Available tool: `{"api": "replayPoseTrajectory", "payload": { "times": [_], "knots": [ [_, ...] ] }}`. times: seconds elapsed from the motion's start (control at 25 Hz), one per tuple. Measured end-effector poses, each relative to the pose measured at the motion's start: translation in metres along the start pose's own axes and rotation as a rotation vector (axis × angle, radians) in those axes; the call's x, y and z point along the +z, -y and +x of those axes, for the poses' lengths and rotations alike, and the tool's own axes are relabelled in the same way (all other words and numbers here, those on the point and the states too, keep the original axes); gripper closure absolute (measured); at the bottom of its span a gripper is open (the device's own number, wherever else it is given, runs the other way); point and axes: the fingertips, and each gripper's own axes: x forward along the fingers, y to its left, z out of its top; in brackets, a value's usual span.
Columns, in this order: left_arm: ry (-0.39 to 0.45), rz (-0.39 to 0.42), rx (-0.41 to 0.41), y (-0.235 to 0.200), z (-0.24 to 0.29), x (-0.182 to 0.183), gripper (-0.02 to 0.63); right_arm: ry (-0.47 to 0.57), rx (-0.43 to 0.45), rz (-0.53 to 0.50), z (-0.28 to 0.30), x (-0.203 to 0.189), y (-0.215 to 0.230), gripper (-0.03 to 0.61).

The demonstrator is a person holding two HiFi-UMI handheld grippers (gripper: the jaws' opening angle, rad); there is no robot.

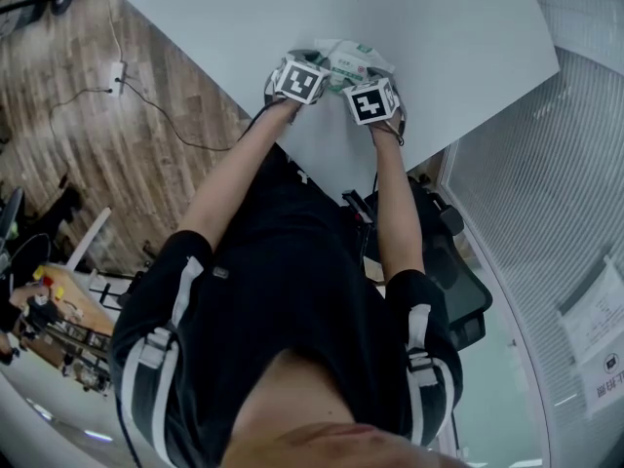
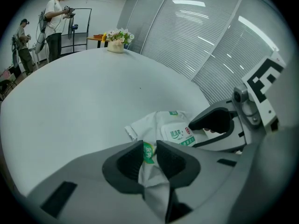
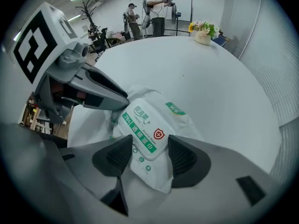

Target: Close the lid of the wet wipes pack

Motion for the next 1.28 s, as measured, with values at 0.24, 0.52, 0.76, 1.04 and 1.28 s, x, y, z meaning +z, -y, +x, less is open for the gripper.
{"api": "replayPoseTrajectory", "payload": {
  "times": [0.24, 0.52, 0.76, 1.04, 1.28],
  "knots": [
    [0.011, 0.000, 0.023, -0.001, 0.002, -0.002, 0.514, -0.039, -0.039, -0.020, 0.005, 0.000, -0.002, 0.322],
    [0.019, 0.027, 0.030, 0.005, 0.009, 0.001, 0.514, 0.048, -0.029, -0.004, 0.001, -0.009, 0.007, 0.316],
    [0.060, 0.040, 0.091, -0.002, -0.031, -0.007, 0.514, 0.230, -0.052, 0.103, -0.044, -0.012, -0.008, 0.304],
    [0.235, 0.010, 0.108, 0.035, -0.107, -0.034, 0.517, 0.470, -0.080, 0.205, -0.104, -0.028, -0.020, 0.331],
    [0.307, 0.017, 0.112, 0.061, -0.139, -0.045, 0.518, 0.389, -0.044, 0.292, -0.055, -0.022, -0.005, 0.354]
  ]
}}
